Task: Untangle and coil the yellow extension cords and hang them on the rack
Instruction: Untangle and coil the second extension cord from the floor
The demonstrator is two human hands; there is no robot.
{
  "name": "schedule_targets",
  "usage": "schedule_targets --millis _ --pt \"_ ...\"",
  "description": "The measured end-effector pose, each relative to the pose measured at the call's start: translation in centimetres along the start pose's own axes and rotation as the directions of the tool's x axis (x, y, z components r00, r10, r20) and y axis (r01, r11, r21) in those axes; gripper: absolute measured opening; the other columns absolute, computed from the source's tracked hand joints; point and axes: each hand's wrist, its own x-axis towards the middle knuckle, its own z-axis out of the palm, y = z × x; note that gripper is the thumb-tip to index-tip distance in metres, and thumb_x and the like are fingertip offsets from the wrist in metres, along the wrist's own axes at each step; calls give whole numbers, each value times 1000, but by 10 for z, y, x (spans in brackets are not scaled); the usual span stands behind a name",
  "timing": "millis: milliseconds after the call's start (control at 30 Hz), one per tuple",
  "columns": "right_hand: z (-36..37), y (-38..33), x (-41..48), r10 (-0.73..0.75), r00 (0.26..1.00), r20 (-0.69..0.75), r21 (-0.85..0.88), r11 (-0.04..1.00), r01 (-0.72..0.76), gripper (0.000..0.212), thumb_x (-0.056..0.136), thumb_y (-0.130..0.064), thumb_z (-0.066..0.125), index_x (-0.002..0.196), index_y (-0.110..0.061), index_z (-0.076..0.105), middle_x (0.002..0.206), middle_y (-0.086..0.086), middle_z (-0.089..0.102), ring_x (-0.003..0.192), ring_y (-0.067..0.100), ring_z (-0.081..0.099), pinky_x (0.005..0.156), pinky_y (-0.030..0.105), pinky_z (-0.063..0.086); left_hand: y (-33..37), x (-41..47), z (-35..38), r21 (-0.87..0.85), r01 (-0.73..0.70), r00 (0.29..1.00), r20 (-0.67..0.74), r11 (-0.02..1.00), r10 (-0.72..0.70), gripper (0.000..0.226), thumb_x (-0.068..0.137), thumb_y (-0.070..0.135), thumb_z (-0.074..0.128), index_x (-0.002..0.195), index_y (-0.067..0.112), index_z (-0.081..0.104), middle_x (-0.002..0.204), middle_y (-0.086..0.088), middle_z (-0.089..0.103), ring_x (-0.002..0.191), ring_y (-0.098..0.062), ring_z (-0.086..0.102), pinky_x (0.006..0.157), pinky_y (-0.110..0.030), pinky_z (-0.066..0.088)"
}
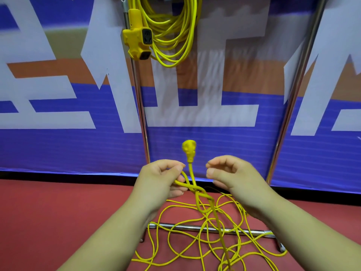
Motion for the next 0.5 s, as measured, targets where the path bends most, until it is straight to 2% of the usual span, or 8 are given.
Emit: schedule_targets --millis 67,133,200,267,367,433,500 --pt "4 5 -4 61 984 166 -52 997 -53 23 82 -8 77 101 -14 67 97 4 73 79 12 65 74 26 53 2 1 -2 -123 43 999 -18 991 -46 14 96 19 65 96 6 71 70 -5 69 65 -21 73 57 -25 58" --pt "9 11 -8 80 957 279 -150 988 -39 28 81 -12 81 103 -17 64 91 6 71 74 13 60 72 28 48 4 2 -4 -214 67 997 -13 975 -71 17 96 20 65 96 4 71 74 -7 70 69 -21 74 59 -26 59" --pt "12 15 -9 49 952 303 -200 980 14 31 78 -20 82 101 -20 62 87 13 69 73 16 55 72 33 45 5 4 -7 -264 70 997 -1 962 -73 19 95 22 65 99 5 71 77 -8 71 72 -22 74 62 -27 59" --pt "13 16 -5 6 963 270 -160 986 38 27 80 -15 81 99 -18 62 78 12 65 70 18 51 68 35 42 7 3 -11 -253 43 999 37 967 -34 20 93 21 67 105 5 70 82 -9 72 76 -22 74 65 -27 59" --pt "10 13 -1 -14 968 249 -77 996 35 23 77 -13 78 95 -16 64 69 1 59 59 16 44 59 31 36 8 3 -21 13 -103 988 120 995 101 32 84 12 77 114 11 69 83 -5 74 76 -18 73 67 -26 57" --pt "7 11 0 -17 971 240 -45 999 29 26 72 -14 73 96 -16 64 68 1 57 55 15 42 55 30 33 6 6 -30 226 -211 970 170 951 175 42 76 11 85 115 21 71 81 -1 73 73 -14 70 73 -28 56" --pt "5 9 1 -15 976 218 -35 999 23 31 71 -13 70 100 -13 63 67 1 57 53 14 41 53 30 31 2 9 -38 400 -301 949 214 866 231 48 72 20 90 115 34 72 81 1 72 72 -12 69 78 -30 56"
